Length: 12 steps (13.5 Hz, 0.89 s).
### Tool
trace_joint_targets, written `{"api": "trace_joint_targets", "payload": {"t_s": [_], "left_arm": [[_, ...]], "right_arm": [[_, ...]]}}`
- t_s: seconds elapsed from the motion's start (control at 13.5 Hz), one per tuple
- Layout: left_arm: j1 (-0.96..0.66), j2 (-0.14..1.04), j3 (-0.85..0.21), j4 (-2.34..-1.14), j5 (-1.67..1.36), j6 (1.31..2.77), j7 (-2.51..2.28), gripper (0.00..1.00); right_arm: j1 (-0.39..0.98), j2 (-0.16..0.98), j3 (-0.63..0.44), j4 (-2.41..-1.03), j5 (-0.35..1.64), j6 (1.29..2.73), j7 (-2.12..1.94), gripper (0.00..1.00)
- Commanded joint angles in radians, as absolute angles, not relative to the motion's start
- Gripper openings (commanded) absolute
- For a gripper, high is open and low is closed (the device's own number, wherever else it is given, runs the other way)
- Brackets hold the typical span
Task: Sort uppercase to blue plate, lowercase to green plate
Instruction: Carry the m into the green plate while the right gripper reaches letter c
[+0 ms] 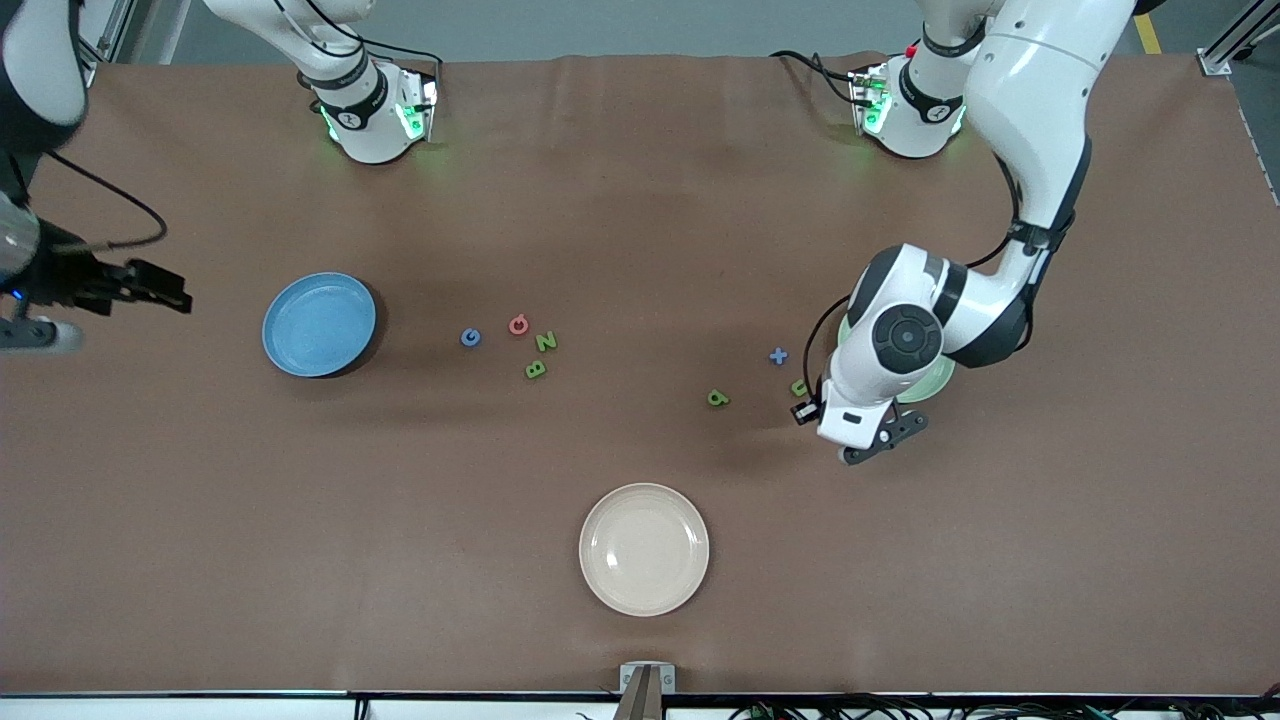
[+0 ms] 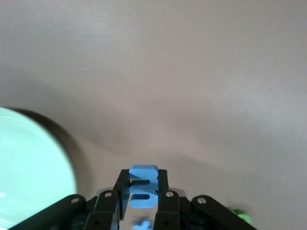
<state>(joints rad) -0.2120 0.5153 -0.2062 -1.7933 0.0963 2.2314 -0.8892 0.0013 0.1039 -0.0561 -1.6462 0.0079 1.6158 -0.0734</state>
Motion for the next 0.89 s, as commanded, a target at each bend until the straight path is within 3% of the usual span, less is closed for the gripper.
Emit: {"api": "trace_joint_targets", "payload": {"t_s": [0.0,0.37,0.67,0.81], "left_arm": [[-0.167,0.398,-0.218,-1.958,0.112,2.237,-0.803,0.11],[-0.103,0.308,-0.239,-2.141,0.114,2.278,-0.667,0.11],[-0.081,0.305,-0.239,-2.25,0.113,2.42,-0.626,0.13],[-0.072,0.305,-0.239,-2.273,0.114,2.447,-0.608,0.14]], "right_arm": [[0.052,0.129,-0.052,-1.663,0.027,1.627,-0.013,1.0],[0.193,0.1,-0.052,-1.941,0.087,1.906,0.217,1.0],[0.328,0.081,-0.052,-2.205,0.087,2.228,0.398,1.0],[0.379,0.097,-0.052,-2.253,0.087,2.316,0.455,1.0]]}}
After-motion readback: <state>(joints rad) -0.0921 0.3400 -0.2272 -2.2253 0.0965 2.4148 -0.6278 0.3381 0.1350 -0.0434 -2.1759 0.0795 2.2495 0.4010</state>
